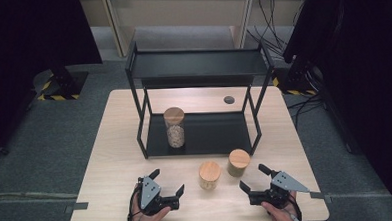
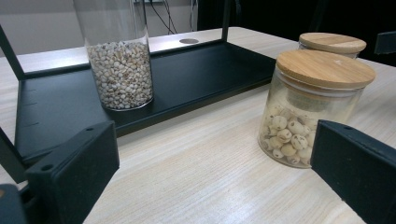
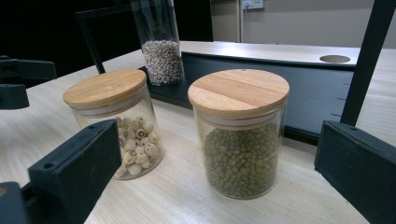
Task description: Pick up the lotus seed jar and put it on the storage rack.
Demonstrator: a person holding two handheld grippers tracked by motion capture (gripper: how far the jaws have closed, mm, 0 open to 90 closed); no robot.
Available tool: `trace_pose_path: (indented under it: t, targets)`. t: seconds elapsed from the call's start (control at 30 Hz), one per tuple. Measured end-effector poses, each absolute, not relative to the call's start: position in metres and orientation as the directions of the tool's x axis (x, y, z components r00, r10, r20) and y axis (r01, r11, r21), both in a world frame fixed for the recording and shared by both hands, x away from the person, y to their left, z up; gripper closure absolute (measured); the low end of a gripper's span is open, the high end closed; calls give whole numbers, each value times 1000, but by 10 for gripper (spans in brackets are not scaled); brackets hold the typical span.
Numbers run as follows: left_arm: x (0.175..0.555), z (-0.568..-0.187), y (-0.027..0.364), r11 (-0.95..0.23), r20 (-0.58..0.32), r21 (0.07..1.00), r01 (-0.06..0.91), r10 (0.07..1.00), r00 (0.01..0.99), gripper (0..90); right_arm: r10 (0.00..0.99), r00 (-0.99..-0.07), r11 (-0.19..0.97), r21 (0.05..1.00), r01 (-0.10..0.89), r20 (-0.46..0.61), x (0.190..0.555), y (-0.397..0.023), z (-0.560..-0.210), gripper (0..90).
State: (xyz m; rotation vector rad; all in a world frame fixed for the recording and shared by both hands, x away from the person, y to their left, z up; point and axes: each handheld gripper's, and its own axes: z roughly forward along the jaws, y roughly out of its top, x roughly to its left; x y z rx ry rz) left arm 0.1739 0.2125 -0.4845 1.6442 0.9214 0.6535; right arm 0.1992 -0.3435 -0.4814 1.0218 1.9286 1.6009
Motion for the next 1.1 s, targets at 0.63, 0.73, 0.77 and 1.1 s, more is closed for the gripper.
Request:
trace_pose_path:
  t: [0.63,0.73,0.77,1.1]
  targets:
    - [176,-487,211,-119,-43,960,253,831,555,6,724,-680,79,964,255,120,197,-335,-480,9]
    - [176,-487,211,-119,-44,960,254,830,555,8,711,-693,85,964,253,119,197,-332,-479,10]
    - [176,-487,211,-120,-44,960,254,830,556,8,707,-697,86,964,252,119,197,-331,-479,10]
    - [176,-487,211,-119,-46,959,256,830,556,8,666,-737,108,963,246,114,199,-318,-477,11]
